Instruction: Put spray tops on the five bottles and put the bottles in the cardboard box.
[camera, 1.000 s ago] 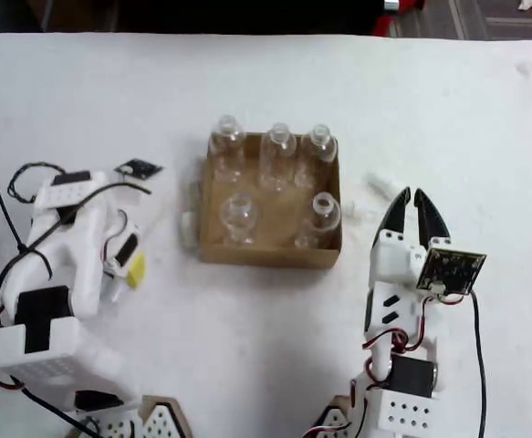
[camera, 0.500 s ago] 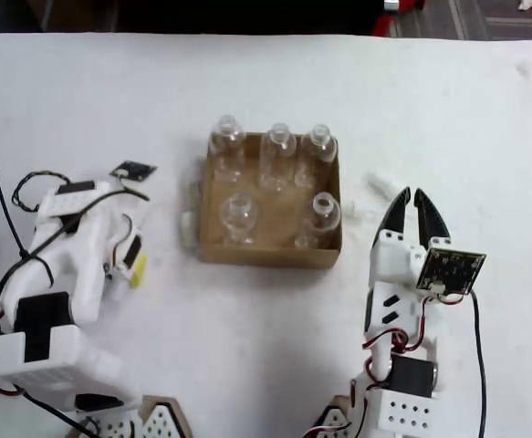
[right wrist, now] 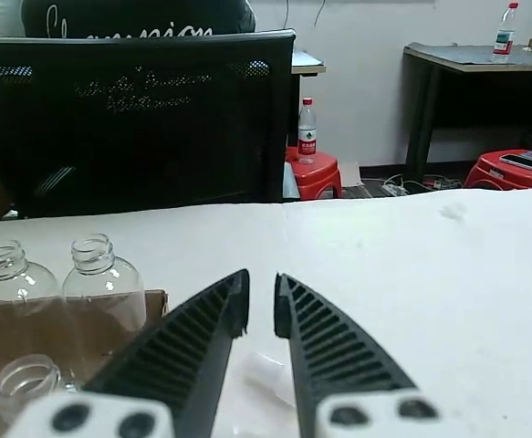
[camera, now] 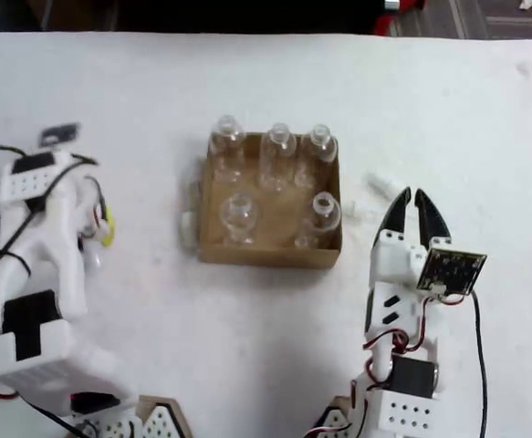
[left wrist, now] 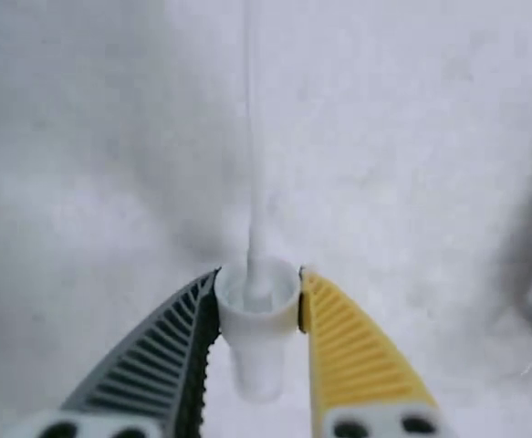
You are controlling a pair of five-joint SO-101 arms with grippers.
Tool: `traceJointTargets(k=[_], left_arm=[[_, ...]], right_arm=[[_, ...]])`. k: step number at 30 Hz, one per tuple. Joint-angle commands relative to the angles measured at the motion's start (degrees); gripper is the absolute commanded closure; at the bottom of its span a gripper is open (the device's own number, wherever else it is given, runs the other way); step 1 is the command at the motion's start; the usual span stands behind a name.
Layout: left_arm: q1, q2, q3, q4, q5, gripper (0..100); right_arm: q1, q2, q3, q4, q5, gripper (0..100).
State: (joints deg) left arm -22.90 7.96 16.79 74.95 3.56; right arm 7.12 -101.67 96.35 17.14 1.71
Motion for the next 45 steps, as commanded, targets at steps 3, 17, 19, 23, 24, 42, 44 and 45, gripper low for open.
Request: traceJointTargets(k=[3, 17, 19, 23, 24, 42, 44, 45], left_arm=[[-1.36, -1.54, -5.98, 1.85, 21.89, 98], [0.84, -1.27, -11.6, 5.54, 47.91, 88], [1.45, -1.27, -11.52, 7.03, 47.91, 78], [1.8, -1.36, -11.52, 9.67, 47.91, 65], [1.71, -1.36, -11.52, 9.85, 47.91, 66], [-1.63, -2.42, -24.44, 27.52, -18.9, 76], [-3.56, -3.12, -27.08, 27.08, -27.25, 76], [-4.26, -3.65, -28.84, 27.08, -31.03, 76]], right_arm=[[-0.48, 0.13, 0.53, 0.75, 0.7, 96.0], [-0.57, 0.13, 0.53, 0.75, 0.7, 96.0], [-0.57, 0.13, 0.53, 0.75, 0.7, 96.0], [-0.57, 0.13, 0.53, 0.75, 0.7, 96.0], [-0.57, 0.13, 0.53, 0.75, 0.7, 96.0], [-0.66, 0.13, 0.53, 0.75, 0.7, 96.0], [-0.66, 0.13, 0.53, 0.75, 0.7, 96.0], [-0.66, 0.13, 0.53, 0.75, 0.7, 96.0]])
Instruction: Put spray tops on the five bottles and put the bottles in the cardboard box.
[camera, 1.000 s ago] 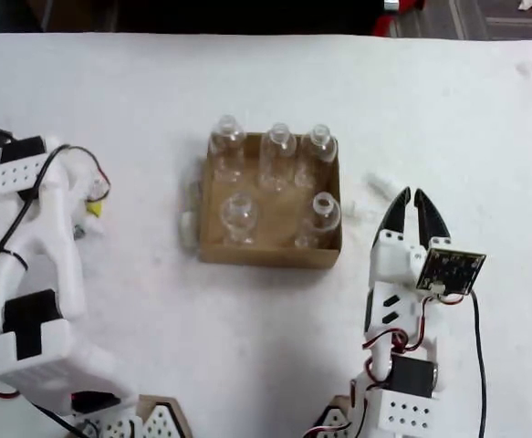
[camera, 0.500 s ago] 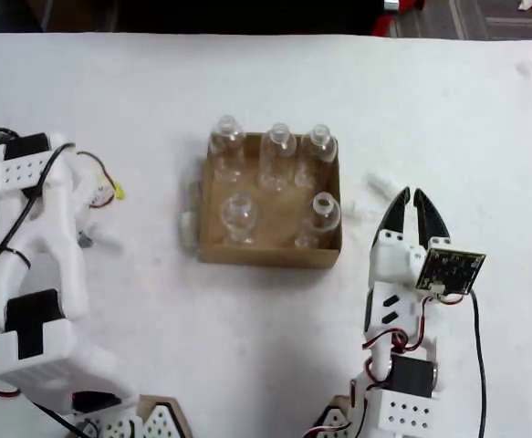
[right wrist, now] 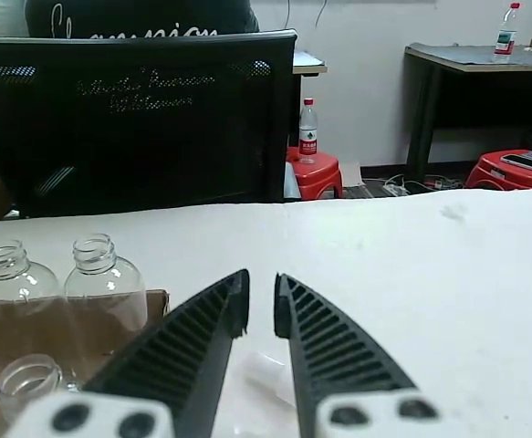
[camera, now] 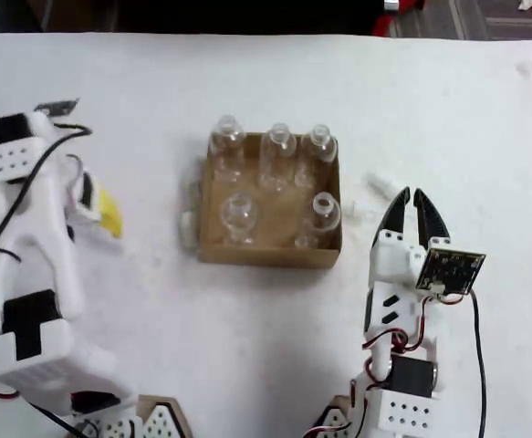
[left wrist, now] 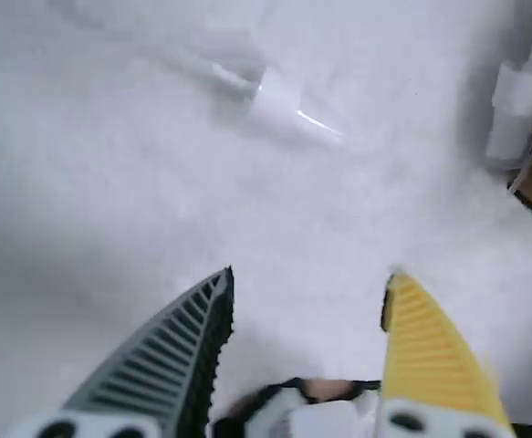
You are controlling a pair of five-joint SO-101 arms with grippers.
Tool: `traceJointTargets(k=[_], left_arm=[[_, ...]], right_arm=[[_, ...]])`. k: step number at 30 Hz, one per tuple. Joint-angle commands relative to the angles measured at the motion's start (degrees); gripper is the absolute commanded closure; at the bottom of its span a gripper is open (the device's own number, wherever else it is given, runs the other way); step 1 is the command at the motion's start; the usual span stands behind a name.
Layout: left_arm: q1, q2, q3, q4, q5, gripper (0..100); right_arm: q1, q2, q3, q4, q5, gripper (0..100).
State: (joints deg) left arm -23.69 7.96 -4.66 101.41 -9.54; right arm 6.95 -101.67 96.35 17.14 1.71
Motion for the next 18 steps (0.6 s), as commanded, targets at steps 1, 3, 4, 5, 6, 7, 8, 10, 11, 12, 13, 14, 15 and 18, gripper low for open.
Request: traceJointTargets(k=[1, 3, 4, 5, 6, 7, 8, 10, 11, 12, 13, 14, 15, 18], left_arm=[[-4.09, -4.09, -9.41, 0.7, -21.63, 76], [-4.79, -5.23, -12.75, 0.88, -34.64, 76], [-4.7, -6.02, -13.1, 0.88, -41.85, 76], [-4.7, -6.81, -13.1, 0.88, -48.88, 76], [-4.7, -7.6, -13.1, 0.62, -54.51, 76], [-4.7, -8.04, -13.1, 0.35, -59.08, 76], [-4.7, -8.4, -13.1, -0.53, -62.59, 76], [-4.53, -7.96, -13.1, -3.43, -67.08, 76], [-4.35, -7.08, -12.92, -5.8, -67.87, 76], [-3.91, -5.76, -12.13, -8.79, -68.13, 76], [-3.74, -4.26, -10.99, -11.78, -68.31, 76], [-3.74, -2.77, -9.76, -13.98, -68.57, 76], [-3.47, -1.45, -8.7, -14.51, -70.15, 76], [-0.75, 0.84, -5.27, -8.88, -80.79, 76]], right_arm=[[-0.48, 0.13, 0.53, 0.84, 0.7, 96.0], [-0.48, 0.13, 0.53, 0.84, 0.7, 96.0], [-0.48, 0.13, 0.53, 0.84, 0.7, 96.0], [-0.4, 0.13, 0.53, 0.84, 0.7, 96.0], [-0.4, 0.13, 0.53, 0.84, 0.7, 96.0], [-0.4, 0.13, 0.53, 0.84, 0.7, 96.0], [-0.4, 0.13, 0.53, 0.84, 0.7, 96.0], [-0.4, 0.13, 0.53, 0.84, 0.7, 96.0], [-0.4, 0.13, 0.53, 0.84, 0.7, 96.0], [-0.4, 0.13, 0.53, 0.84, 0.7, 96.0], [-0.4, 0.13, 0.53, 0.84, 0.7, 96.0], [-0.4, 0.13, 0.53, 0.84, 0.7, 96.0], [-0.4, 0.13, 0.53, 0.84, 0.7, 96.0], [-0.4, 0.13, 0.53, 0.84, 0.7, 96.0]])
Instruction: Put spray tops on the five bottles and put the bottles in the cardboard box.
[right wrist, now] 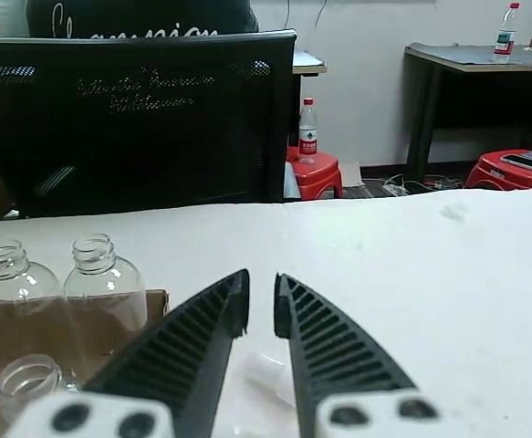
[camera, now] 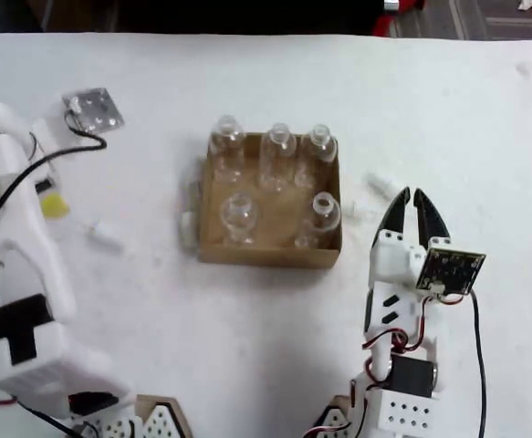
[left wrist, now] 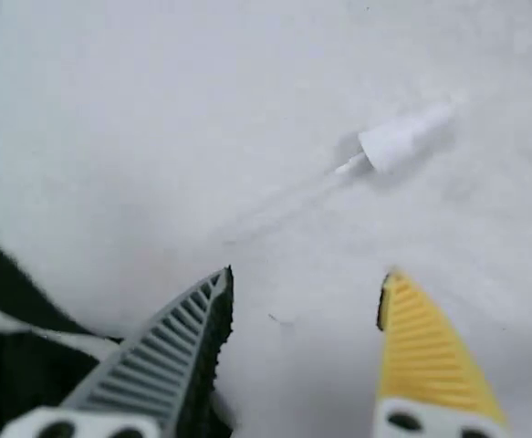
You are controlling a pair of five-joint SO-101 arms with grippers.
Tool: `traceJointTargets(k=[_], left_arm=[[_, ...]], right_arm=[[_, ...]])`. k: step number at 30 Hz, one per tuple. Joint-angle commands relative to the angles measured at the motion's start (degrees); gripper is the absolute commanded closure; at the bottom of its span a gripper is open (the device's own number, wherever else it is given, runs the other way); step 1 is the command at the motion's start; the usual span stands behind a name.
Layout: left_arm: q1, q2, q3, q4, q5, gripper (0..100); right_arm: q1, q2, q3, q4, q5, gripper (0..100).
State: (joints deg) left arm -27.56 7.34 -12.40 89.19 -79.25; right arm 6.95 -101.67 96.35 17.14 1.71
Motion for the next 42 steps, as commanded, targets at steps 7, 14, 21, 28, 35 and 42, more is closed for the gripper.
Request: traceJointTargets(k=[7, 14, 21, 28, 35, 42], left_arm=[[9.89, 2.07, 11.6, -6.68, -14.51, 76], [10.15, 2.07, 22.68, -21.89, -11.43, 70], [8.66, 2.07, 29.8, -31.38, -11.34, 70], [9.36, 2.15, 32.97, -34.9, -11.34, 70], [9.27, 2.24, 36.84, -38.51, -12.04, 71], [9.8, 2.24, 41.49, -42.02, -14.51, 71]], right_arm=[[-0.4, 0.13, 0.53, 0.84, 0.79, 96.0], [-0.4, 0.13, 0.53, 0.75, 0.79, 96.0], [-0.4, 0.13, 0.53, 0.66, 0.79, 96.0], [-1.36, 0.13, 0.53, 0.75, 4.13, 96.0], [-2.86, 0.13, 0.53, 1.45, 6.33, 96.0], [-2.86, 0.13, 0.53, 1.45, 6.33, 96.0]])
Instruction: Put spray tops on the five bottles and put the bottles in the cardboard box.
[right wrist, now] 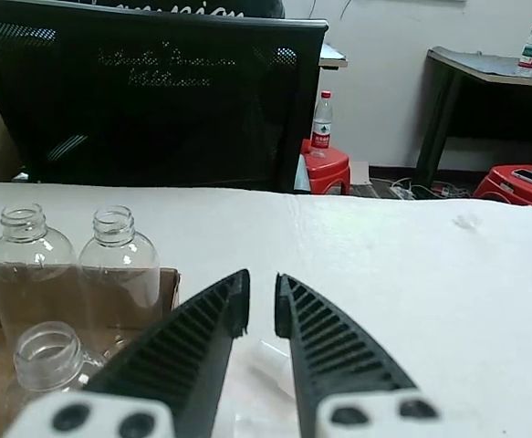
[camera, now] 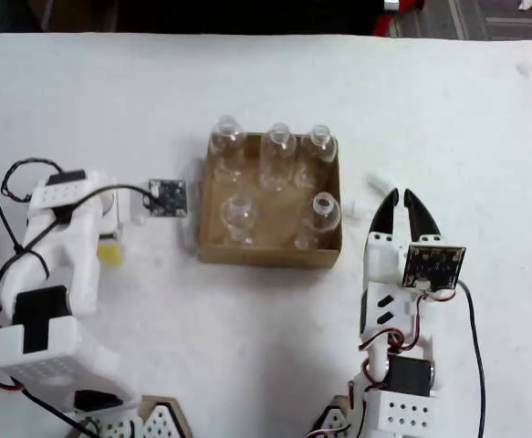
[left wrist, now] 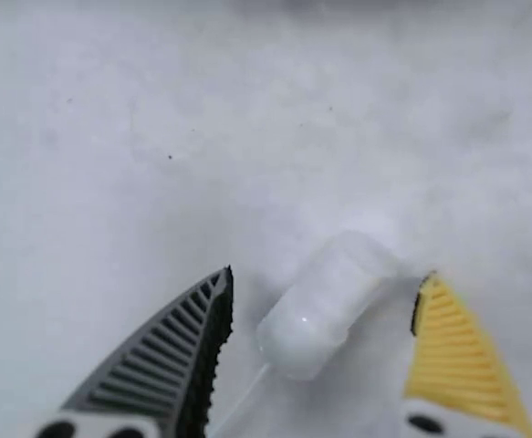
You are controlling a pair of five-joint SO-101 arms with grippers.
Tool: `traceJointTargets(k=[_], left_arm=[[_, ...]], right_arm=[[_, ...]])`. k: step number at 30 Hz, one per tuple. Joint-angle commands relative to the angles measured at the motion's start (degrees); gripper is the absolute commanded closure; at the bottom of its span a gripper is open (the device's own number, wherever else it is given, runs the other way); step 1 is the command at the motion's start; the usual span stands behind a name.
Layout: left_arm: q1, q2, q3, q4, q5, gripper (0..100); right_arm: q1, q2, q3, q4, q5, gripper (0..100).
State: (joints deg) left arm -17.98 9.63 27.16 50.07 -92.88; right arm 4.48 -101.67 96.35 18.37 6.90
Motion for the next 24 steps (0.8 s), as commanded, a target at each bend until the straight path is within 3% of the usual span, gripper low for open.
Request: traceJointTargets(k=[1, 5, 10, 16, 21, 24], left_arm=[[0.31, -0.04, 2.46, -3.43, -0.88, 71], [1.1, -0.04, 3.08, -3.87, -0.88, 73], [1.54, -0.04, 3.16, -3.34, -1.23, 85], [1.63, -0.13, 2.9, -2.37, -0.97, 84], [3.03, -1.54, -2.9, 8.7, -0.09, 94], [3.3, -3.12, -10.11, 16.88, 5.1, 97]], right_arm=[[-0.4, 0.13, 0.53, 0.22, 1.14, 96.0], [-0.4, 0.13, 0.53, 0.22, 1.14, 96.0], [-0.31, 0.13, 0.53, 0.31, 1.14, 96.0], [-0.22, 0.13, 0.53, 0.31, 1.14, 96.0], [-0.31, 0.13, 0.53, 0.31, 1.14, 96.0], [-0.31, 0.13, 0.53, 0.31, 1.14, 96.0]])
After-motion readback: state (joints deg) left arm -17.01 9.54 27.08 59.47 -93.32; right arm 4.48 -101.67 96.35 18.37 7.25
